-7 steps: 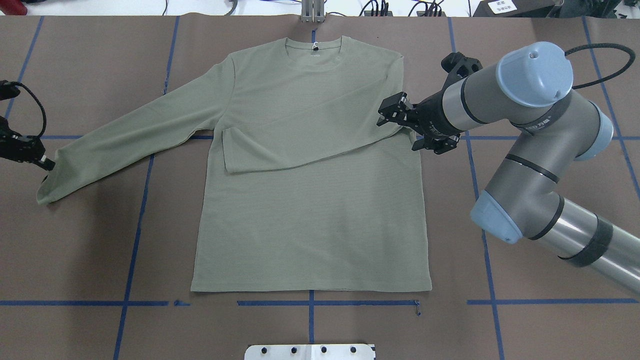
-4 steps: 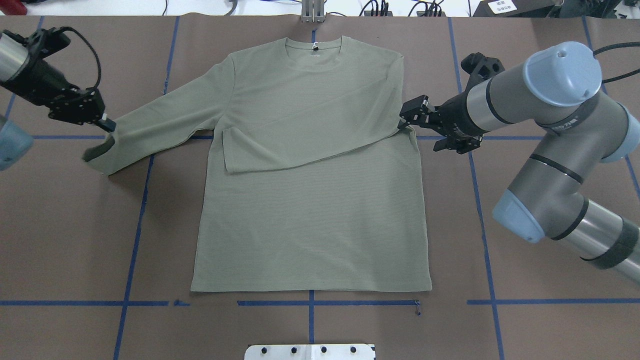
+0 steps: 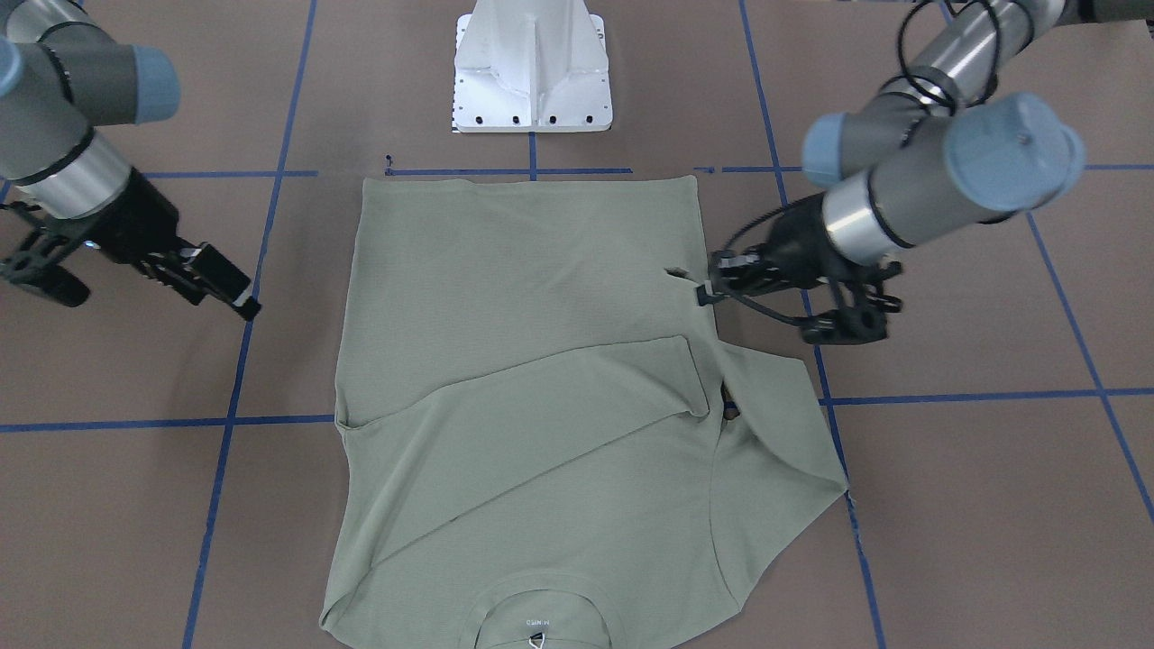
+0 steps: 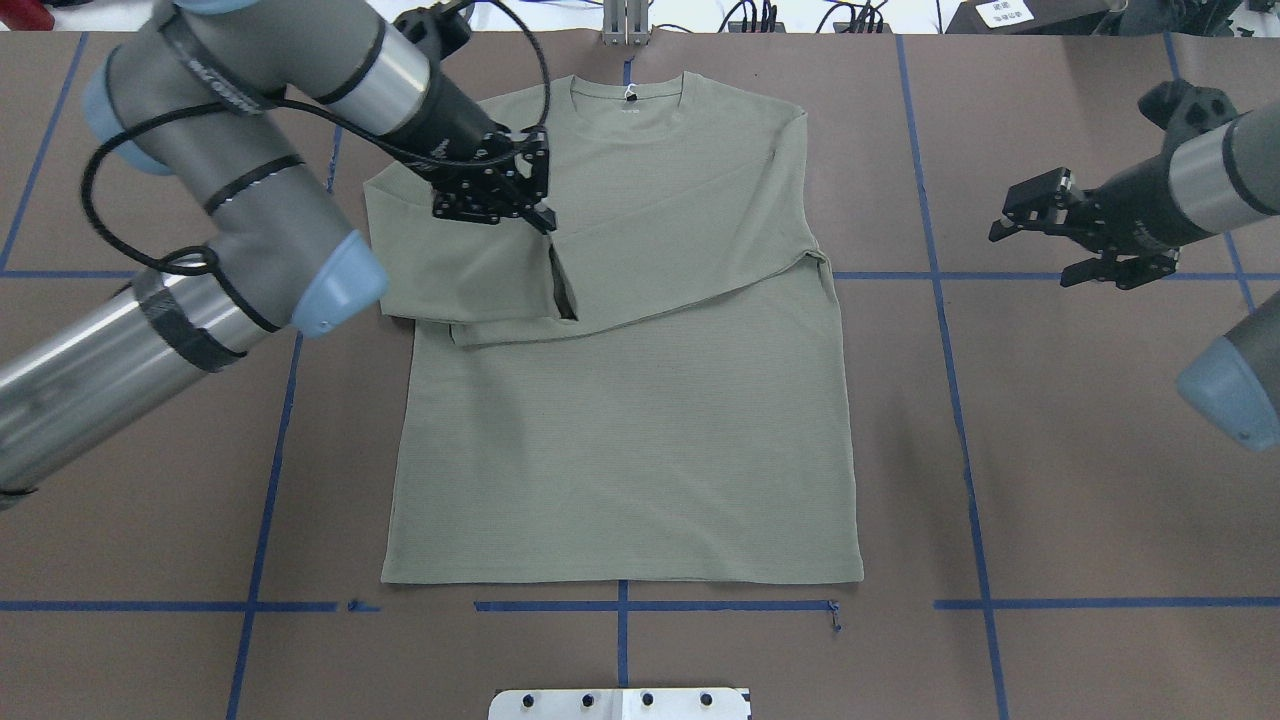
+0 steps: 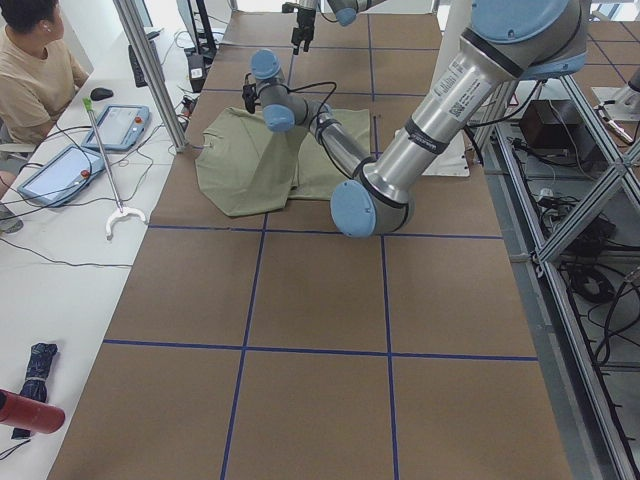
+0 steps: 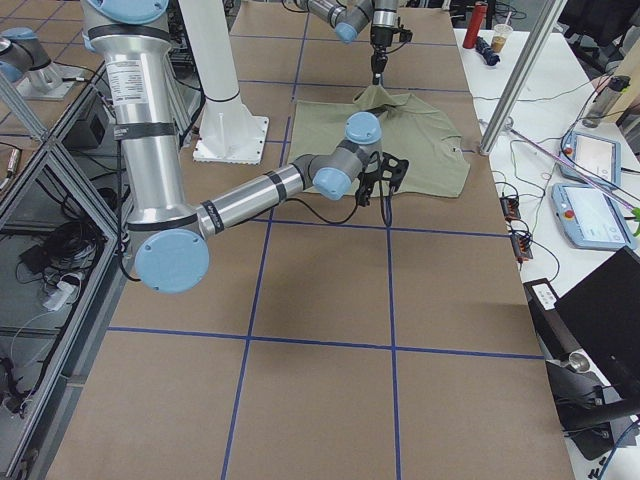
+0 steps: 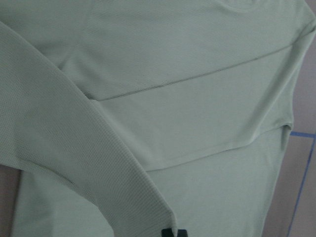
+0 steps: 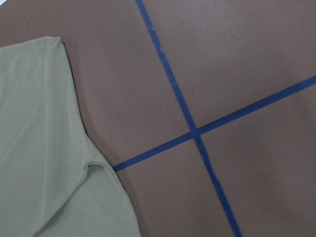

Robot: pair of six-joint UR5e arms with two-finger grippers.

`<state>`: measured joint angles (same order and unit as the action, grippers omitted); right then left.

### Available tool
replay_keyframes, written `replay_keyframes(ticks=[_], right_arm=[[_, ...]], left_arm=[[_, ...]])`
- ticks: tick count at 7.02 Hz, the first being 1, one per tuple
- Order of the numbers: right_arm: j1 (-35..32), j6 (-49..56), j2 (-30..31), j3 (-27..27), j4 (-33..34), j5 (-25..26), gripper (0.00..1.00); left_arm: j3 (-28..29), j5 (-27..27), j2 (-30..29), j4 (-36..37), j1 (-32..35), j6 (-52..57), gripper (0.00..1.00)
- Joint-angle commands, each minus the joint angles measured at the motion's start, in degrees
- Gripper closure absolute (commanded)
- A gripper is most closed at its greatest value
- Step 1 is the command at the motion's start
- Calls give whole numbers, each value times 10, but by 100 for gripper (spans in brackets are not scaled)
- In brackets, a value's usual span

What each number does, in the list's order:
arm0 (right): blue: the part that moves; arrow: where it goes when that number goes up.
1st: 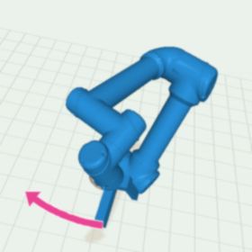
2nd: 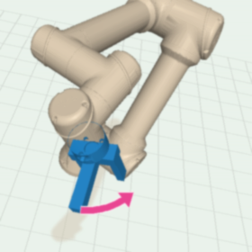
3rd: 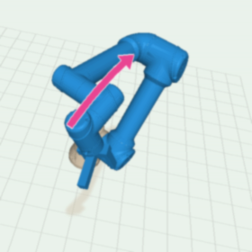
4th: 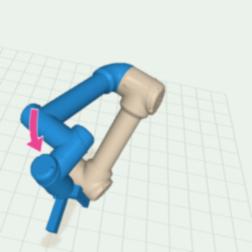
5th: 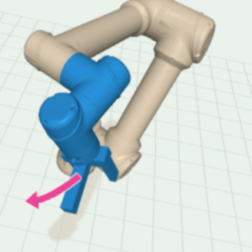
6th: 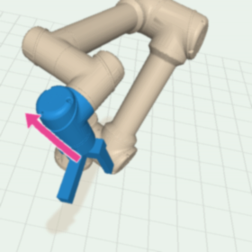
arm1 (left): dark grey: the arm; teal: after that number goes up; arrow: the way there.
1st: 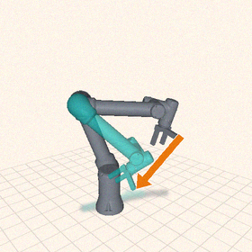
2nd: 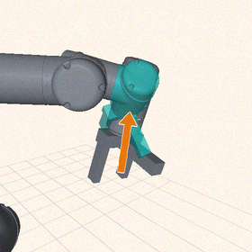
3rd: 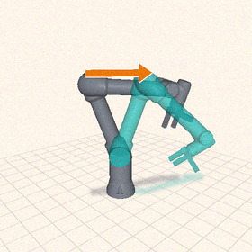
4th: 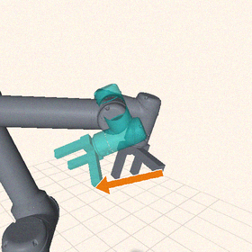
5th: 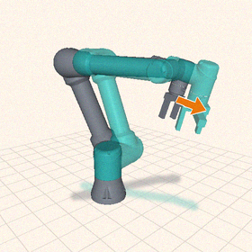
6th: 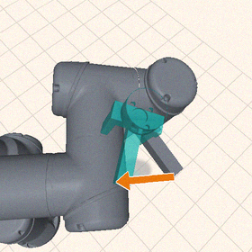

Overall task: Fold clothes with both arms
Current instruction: 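Grasp the other sleeve cuff with the left gripper and fold it across the body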

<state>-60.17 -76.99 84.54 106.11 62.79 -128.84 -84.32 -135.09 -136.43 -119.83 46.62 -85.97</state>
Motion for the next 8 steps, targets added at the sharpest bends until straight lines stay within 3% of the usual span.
replay_keyframes(ticks=[1, 3, 4, 5, 6, 7, 8], right_arm=[[-27, 50, 39, 1, -2, -10, 0], [-29, 50, 41, 0, -2, -7, 0], [-29, 50, 41, -1, -2, -5, 0], [-29, 49, 41, -1, -2, -6, 0], [-28, 48, 41, -1, -2, -6, 0], [-28, 44, 39, 2, -2, -5, 0], [-27, 40, 32, 4, -2, 1, 0]], left_arm=[[151, 134, -152, -29, -83, -45, 100], [242, 258, -202, -102, -152, -64, 100], [271, 267, -215, -116, -160, -64, 100], [294, 274, -213, -138, -166, -66, 84], [299, 301, -214, -140, -169, -70, 5], [293, 302, -212, -140, -170, -75, 1], [258, 295, -202, -162, -158, -83, 3]])
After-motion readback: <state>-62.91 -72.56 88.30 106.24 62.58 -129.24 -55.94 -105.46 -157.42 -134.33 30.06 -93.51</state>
